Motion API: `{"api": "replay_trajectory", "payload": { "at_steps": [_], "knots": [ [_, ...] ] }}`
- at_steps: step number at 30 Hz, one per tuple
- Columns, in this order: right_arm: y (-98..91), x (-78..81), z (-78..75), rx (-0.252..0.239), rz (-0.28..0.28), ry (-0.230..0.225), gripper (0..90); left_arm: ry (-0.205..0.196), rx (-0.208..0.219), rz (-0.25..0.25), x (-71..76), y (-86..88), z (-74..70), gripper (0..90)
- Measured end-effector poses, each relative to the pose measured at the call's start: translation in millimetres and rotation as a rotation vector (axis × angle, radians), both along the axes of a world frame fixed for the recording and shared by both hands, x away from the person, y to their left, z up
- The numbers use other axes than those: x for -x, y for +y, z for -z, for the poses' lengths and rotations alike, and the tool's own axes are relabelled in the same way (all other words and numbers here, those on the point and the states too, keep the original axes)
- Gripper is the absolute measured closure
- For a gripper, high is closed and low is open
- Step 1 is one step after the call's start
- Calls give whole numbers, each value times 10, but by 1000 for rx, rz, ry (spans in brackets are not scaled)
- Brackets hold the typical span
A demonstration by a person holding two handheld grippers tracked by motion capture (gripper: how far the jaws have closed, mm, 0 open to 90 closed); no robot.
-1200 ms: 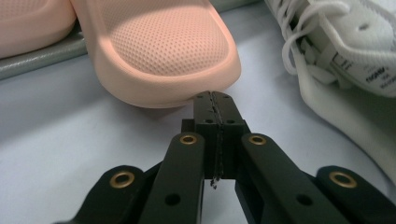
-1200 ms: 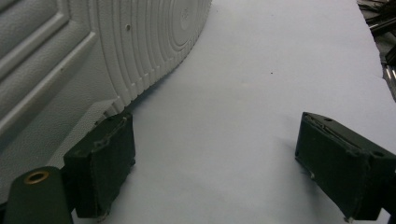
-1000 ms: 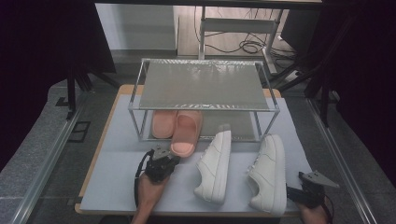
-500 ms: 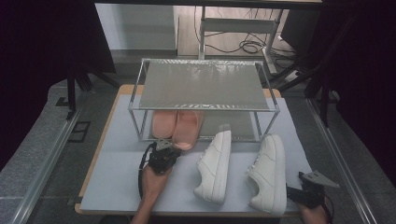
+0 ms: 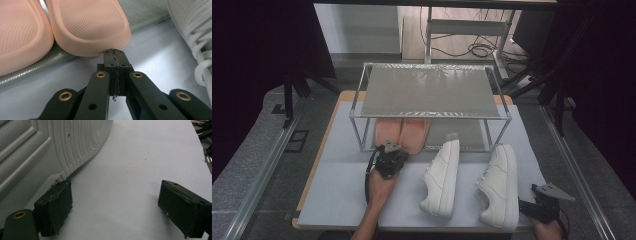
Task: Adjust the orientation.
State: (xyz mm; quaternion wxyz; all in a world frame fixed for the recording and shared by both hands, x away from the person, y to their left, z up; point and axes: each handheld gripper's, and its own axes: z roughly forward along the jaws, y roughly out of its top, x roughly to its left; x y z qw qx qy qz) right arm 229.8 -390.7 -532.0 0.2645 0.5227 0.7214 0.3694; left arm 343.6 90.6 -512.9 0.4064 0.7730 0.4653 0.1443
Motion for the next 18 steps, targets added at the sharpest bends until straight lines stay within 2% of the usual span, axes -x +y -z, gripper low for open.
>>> {"api": "replay_trajectory", "payload": {
  "at_steps": [14,18],
  "knots": [
    [-2,1,-2,1,-1,2,122,10,-6,-21,-232,-63,53,896],
    [-2,1,-1,0,-1,2,122,13,-1,-26,-258,-71,62,896]
  ]
}}
